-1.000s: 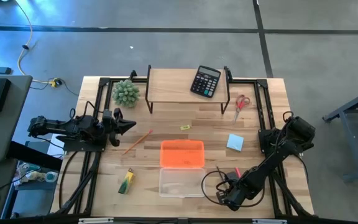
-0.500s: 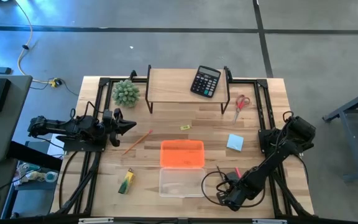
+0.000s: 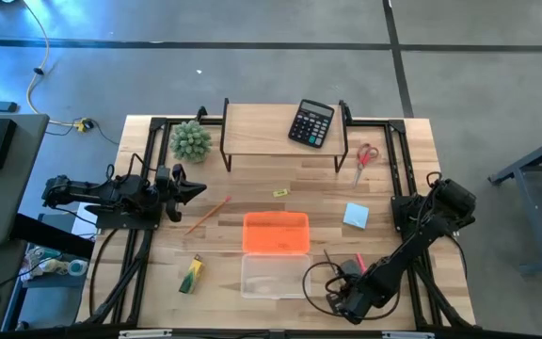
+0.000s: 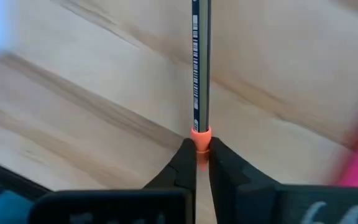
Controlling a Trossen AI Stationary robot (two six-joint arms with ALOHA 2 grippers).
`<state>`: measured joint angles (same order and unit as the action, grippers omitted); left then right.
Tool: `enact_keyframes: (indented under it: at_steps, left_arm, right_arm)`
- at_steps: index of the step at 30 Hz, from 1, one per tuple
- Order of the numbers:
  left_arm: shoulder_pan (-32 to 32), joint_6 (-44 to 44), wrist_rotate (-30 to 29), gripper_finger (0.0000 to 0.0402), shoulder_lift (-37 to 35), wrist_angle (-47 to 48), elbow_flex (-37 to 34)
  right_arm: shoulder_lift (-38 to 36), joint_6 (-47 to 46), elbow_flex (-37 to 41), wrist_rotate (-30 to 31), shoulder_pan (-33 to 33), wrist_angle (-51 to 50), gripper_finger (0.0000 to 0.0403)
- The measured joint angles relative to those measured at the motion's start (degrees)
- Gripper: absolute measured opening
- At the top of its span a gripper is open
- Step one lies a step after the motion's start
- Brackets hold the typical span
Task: Pack school essentials
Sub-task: Put the black pencil into the orange supply box
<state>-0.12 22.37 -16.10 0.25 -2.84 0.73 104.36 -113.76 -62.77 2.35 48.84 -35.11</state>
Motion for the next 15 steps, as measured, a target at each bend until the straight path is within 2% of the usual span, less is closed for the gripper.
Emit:
enact_keyframes:
  at_steps: [7, 15]
  left_arm:
    - [0.00, 0.02, 0.02, 0.0001, 0.00, -0.01, -0.02]
    - [-0.02, 0.02, 0.04, 0.0001, 0.00, -0.03, 0.00]
  right_arm:
    - [-0.17, 3.97, -5.07, 8.61, -1.01, -0.09, 0.0006]
    - [-0.33, 14.28, -13.88, 17.50, -6.59, -4.80, 0.0006]
